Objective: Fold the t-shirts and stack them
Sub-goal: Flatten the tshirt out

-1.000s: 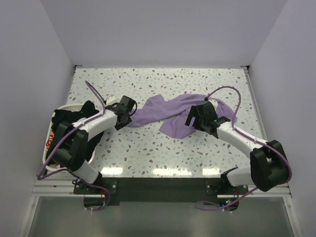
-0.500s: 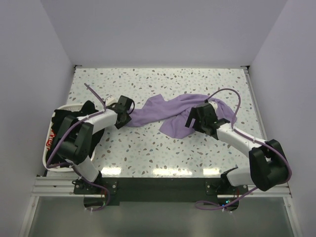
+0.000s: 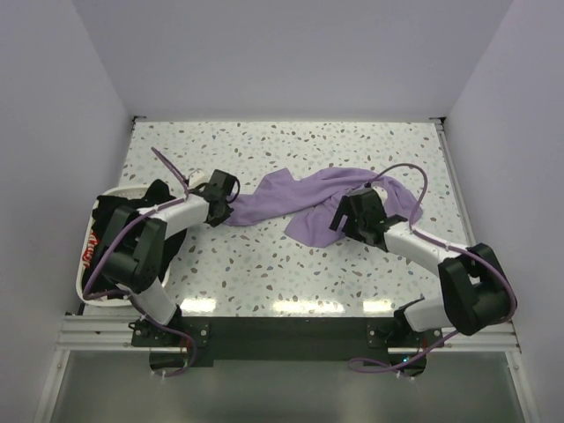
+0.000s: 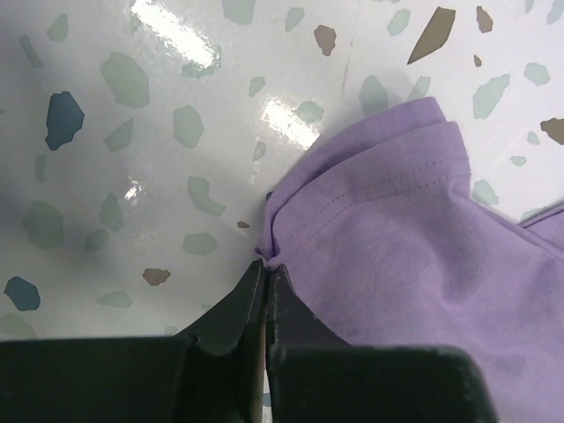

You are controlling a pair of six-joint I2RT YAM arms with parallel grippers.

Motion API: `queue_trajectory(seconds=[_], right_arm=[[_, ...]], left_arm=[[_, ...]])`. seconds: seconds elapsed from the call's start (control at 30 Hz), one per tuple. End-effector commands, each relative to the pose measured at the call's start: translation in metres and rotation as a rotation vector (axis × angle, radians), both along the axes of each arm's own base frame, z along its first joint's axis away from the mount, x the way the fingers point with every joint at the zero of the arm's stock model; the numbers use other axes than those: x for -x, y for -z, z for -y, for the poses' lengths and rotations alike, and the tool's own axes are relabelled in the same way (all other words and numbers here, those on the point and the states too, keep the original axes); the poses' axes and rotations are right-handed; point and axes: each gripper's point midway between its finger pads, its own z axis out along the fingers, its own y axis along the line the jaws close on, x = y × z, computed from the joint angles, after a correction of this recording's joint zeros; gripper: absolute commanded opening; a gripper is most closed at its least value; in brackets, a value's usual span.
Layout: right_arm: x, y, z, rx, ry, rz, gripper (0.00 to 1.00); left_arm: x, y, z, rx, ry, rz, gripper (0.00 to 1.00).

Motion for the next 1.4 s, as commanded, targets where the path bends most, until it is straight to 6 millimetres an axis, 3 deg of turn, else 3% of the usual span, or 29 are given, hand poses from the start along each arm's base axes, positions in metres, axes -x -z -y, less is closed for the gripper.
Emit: queue_trajectory(seconds=[0.0, 0.23, 0.33, 0.37, 0.4, 0.43, 0.5, 0.63, 0.73, 0.83, 0.87, 0.9, 1.0, 1.07, 1.13, 1.17, 1.37], right_arm=[[-0.006, 0.006, -0.001, -0.048, 0.057, 0.025, 0.89], [-0.009, 0.023, -0.006, -0.077, 0.087, 0.004, 0.66], [-0.012, 0.026, -0.007, -0.09, 0.104, 0.008, 0.47], [-0.012, 0.026, -0.009, -0.092, 0.102, 0.005, 0.32], [-0.015, 0.023, -0.011, -0.097, 0.099, 0.006, 0.23], [-0.016, 0.021, -0.011, -0.097, 0.099, 0.006, 0.05], [-0.018, 0.009, -0.009, -0.07, 0.088, 0.007, 0.0], [-0.022, -0.036, 0.007, 0.0, 0.102, 0.082, 0.0], [-0.025, -0.085, 0.017, 0.027, 0.109, 0.165, 0.0], [-0.026, -0.129, 0.027, 0.046, 0.118, 0.237, 0.0], [-0.022, -0.136, 0.031, 0.066, 0.113, 0.234, 0.0], [-0.025, -0.159, 0.032, 0.058, 0.122, 0.281, 0.0], [-0.025, -0.2, 0.046, 0.092, 0.153, 0.342, 0.0], [-0.02, -0.218, 0.058, 0.117, 0.174, 0.362, 0.0], [-0.016, -0.265, 0.068, 0.098, 0.201, 0.446, 0.0], [-0.012, -0.277, 0.072, 0.097, 0.21, 0.466, 0.0], [0.029, -0.374, 0.101, 0.079, 0.263, 0.64, 0.0]], left_arm=[[-0.012, -0.028, -0.003, -0.003, 0.013, 0.08, 0.0], [-0.012, -0.043, -0.004, -0.008, 0.031, 0.109, 0.0], [-0.015, -0.05, -0.004, -0.011, 0.043, 0.127, 0.0], [-0.015, -0.052, -0.005, -0.017, 0.05, 0.129, 0.0], [-0.017, -0.056, -0.005, -0.021, 0.051, 0.135, 0.0], [-0.018, -0.059, -0.005, -0.028, 0.056, 0.14, 0.0], [-0.021, -0.067, -0.007, -0.041, 0.057, 0.151, 0.0], [-0.028, -0.091, -0.008, -0.053, 0.072, 0.198, 0.0], [-0.034, -0.118, -0.01, -0.05, 0.079, 0.248, 0.0], [-0.039, -0.154, -0.016, -0.06, 0.087, 0.315, 0.0], [-0.039, -0.17, -0.017, -0.053, 0.091, 0.352, 0.0], [-0.043, -0.188, -0.019, -0.048, 0.086, 0.391, 0.0], [-0.044, -0.238, -0.023, -0.032, 0.098, 0.491, 0.0], [-0.038, -0.266, -0.024, -0.021, 0.108, 0.548, 0.0], [-0.031, -0.308, -0.023, 0.005, 0.125, 0.638, 0.0], [-0.027, -0.313, -0.023, 0.011, 0.129, 0.647, 0.0], [0.008, -0.39, -0.027, 0.075, 0.154, 0.813, 0.0]])
